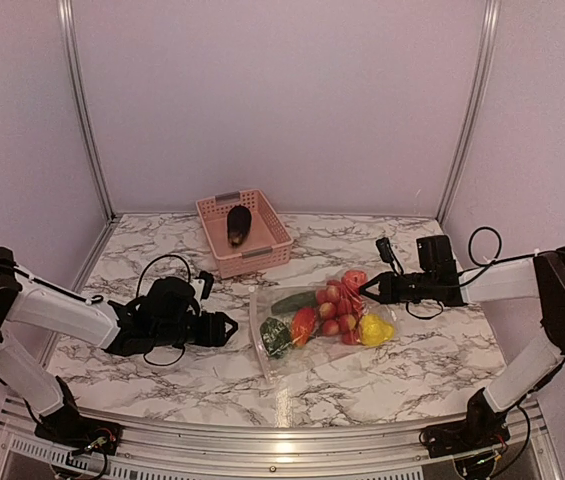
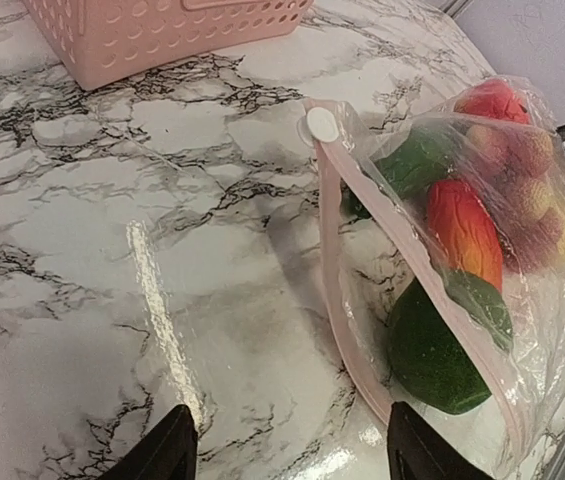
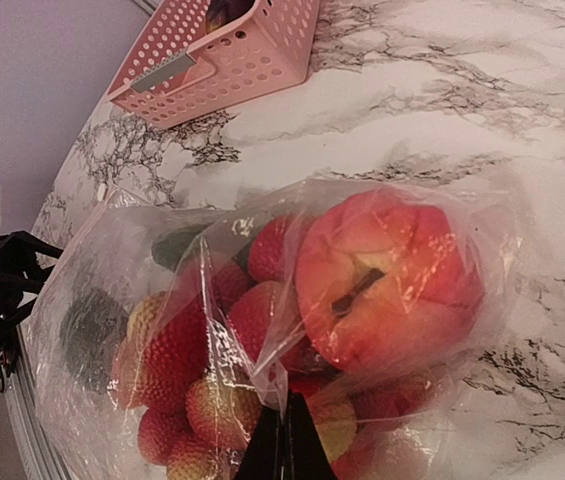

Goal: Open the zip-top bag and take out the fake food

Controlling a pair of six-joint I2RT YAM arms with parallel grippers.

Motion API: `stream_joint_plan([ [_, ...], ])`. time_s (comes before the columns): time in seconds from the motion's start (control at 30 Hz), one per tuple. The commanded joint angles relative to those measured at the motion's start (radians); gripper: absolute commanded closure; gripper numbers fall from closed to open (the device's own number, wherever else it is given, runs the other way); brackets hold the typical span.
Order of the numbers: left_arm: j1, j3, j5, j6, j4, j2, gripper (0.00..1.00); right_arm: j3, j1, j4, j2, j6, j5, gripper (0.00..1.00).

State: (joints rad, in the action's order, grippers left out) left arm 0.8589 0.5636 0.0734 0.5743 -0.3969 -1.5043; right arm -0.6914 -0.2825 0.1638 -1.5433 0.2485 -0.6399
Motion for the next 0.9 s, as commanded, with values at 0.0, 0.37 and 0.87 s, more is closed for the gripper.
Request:
stream_joint_plan([
  [0.0, 0.067, 0.076, 0.029, 0.041, -0.06, -0.124, 0.35, -0.008, -0.009, -0.015, -0.011, -0.02, 0.009, 1.0],
  [0.37, 0.146, 0.171, 0.047, 0.054, -0.084, -0.171, 0.35, -0.006, -0.009, -0.01, -0.011, -0.021, 0.002, 1.0],
  [0.87, 0.181, 0.399, 0.064, 0.038, 0.159, -0.37, 0.21, 0.001, -0.009, 0.0, -0.008, -0.015, -0.008, 1.0],
])
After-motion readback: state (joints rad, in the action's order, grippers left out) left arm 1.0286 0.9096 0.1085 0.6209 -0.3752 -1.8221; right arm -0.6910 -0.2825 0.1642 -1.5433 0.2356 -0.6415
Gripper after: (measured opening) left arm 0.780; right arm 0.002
